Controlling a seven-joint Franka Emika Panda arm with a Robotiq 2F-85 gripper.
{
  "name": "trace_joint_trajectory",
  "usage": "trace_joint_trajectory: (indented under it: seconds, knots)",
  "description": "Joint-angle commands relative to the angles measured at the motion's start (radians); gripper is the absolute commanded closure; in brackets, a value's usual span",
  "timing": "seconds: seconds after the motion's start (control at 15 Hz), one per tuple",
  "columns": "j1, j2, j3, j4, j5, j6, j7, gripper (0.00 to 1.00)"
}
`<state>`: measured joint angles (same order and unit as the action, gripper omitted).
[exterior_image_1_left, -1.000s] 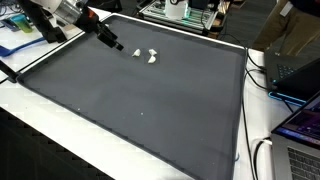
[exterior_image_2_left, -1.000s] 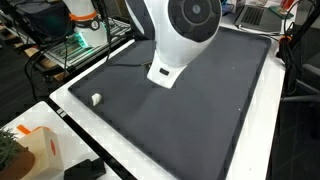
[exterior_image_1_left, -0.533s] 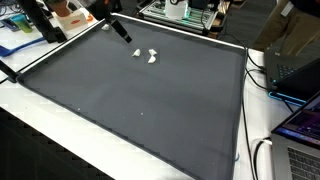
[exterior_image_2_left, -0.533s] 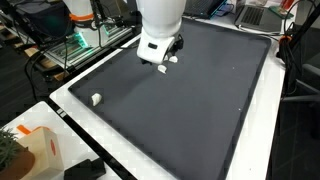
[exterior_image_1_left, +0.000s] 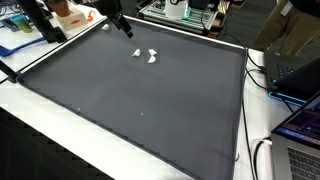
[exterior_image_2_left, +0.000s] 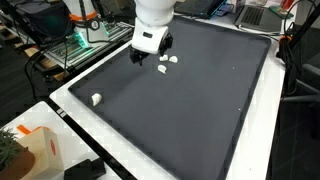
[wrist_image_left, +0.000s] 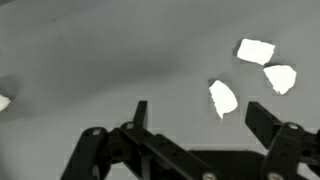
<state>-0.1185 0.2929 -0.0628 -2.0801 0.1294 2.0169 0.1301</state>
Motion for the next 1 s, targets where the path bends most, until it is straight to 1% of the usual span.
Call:
trace_joint_trajectory:
  seconds: [0.0, 0.2, 0.33, 0.53, 0.8, 0.87, 0.93]
  knots:
    - [0.022, 0.016, -0.037, 0.043, -0.183, -0.054, -0.044, 0.00]
    - [0.022, 0.018, -0.037, 0.084, -0.303, -0.136, -0.114, 0.00]
    - [0.021, 0.040, -0.026, 0.119, -0.346, -0.186, -0.184, 0.00]
    - [0.028, 0.080, -0.013, 0.160, -0.402, -0.226, -0.289, 0.00]
    - [0.033, 0.077, 0.008, 0.153, -0.463, -0.253, -0.451, 0.00]
    - [0.027, 0.075, 0.002, 0.147, -0.427, -0.220, -0.384, 0.00]
    - [0.027, 0.076, 0.006, 0.147, -0.436, -0.226, -0.410, 0.00]
